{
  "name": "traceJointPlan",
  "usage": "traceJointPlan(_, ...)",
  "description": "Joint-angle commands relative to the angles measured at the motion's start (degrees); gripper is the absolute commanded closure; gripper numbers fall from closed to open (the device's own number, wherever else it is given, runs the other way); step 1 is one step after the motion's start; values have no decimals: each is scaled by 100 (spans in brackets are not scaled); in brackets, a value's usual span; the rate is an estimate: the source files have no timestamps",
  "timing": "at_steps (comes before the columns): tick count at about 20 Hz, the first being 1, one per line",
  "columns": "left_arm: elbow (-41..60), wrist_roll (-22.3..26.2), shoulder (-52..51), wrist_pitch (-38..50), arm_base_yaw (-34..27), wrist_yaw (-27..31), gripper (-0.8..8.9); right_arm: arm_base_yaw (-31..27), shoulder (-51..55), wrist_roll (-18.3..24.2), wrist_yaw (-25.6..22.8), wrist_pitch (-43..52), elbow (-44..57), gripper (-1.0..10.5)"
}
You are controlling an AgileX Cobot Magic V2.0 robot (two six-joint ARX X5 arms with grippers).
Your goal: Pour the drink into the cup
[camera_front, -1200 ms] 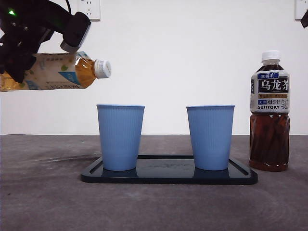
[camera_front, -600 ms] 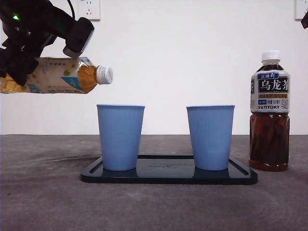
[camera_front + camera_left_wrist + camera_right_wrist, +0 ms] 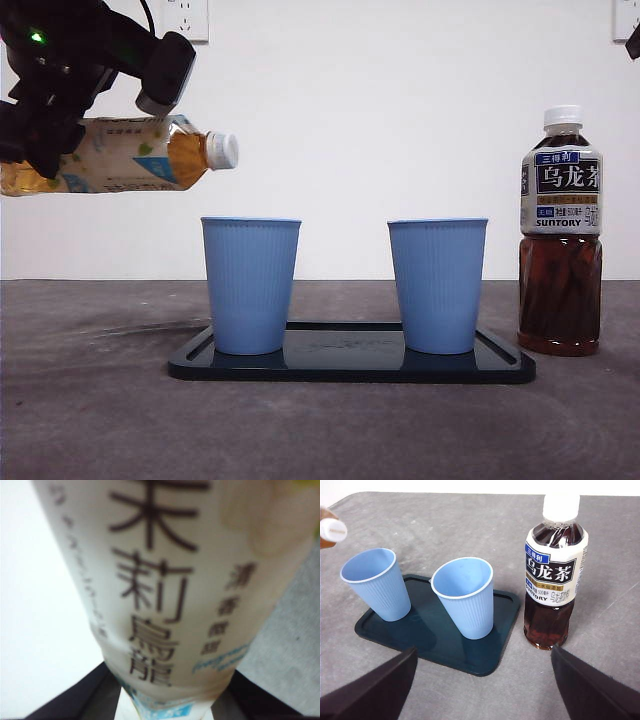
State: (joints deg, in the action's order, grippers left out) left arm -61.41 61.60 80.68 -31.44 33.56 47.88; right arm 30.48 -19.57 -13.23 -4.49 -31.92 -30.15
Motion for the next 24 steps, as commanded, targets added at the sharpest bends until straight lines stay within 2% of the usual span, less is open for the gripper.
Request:
traceJointPlan(1, -199, -1141, -149, 195, 50, -286, 636, 46, -4, 70, 0, 46, -83, 520)
traceJointPlan(3, -199, -2068, -413, 234, 13, -807, 636, 46, -4, 70, 0, 46, -83, 521)
traceJointPlan(6, -197, -3825, -973, 232, -184, -2024, 636, 46, -4, 70, 0, 20, -83, 520)
traceJointPlan(9, -184, -5149, -1429, 369, -581, -3355, 636, 46, -4, 68, -2, 9, -83, 520)
traceJointPlan(10, -166, -5377, -1561, 496, -756, -3794, 637, 46, -4, 68, -2, 9, -83, 520)
traceJointPlan(13, 118, -5873, -1886, 1056, -1049, -4332, 637, 46, -4, 70, -4, 9, -83, 521)
traceJointPlan(18, 1663, -6738, -2371, 2885, -1180, -4345, 637, 46, -4, 66, -52, 15, -83, 520)
traceJointPlan(24, 2833, -6830, -1928, 4505, -1204, -4343, 637, 46, -4, 39, -94, 15, -83, 520)
